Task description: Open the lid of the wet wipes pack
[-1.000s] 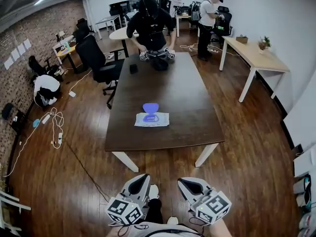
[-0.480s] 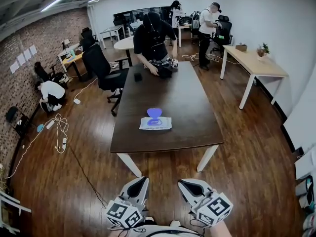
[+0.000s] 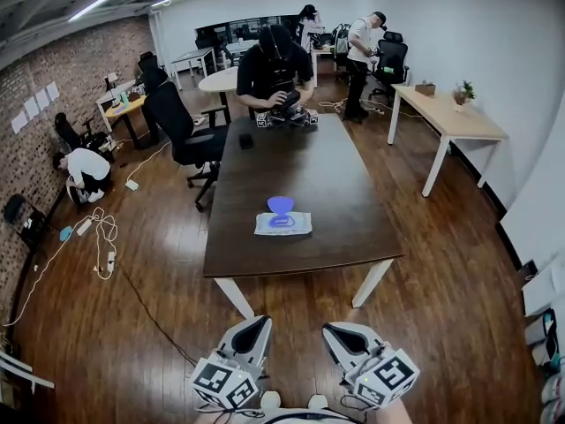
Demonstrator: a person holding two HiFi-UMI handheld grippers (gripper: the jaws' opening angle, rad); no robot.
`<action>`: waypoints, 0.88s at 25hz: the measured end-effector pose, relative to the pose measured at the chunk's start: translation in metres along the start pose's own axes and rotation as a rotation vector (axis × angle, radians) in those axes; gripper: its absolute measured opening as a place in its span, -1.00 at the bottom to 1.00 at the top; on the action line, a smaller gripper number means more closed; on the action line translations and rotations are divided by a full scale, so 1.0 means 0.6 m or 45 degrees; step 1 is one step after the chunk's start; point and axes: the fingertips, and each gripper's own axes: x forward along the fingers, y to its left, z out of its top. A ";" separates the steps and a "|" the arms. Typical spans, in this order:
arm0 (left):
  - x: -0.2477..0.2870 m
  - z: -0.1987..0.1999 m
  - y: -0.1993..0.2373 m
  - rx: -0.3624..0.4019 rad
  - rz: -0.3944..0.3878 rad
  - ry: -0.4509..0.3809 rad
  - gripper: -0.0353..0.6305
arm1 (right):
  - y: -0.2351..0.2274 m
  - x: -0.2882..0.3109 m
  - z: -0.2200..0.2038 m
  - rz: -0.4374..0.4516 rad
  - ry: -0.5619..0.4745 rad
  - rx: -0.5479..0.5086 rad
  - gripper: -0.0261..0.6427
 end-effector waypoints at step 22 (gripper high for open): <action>-0.024 0.011 0.041 -0.015 -0.060 -0.003 -0.89 | 0.033 0.029 -0.001 -0.081 0.013 -0.035 -0.90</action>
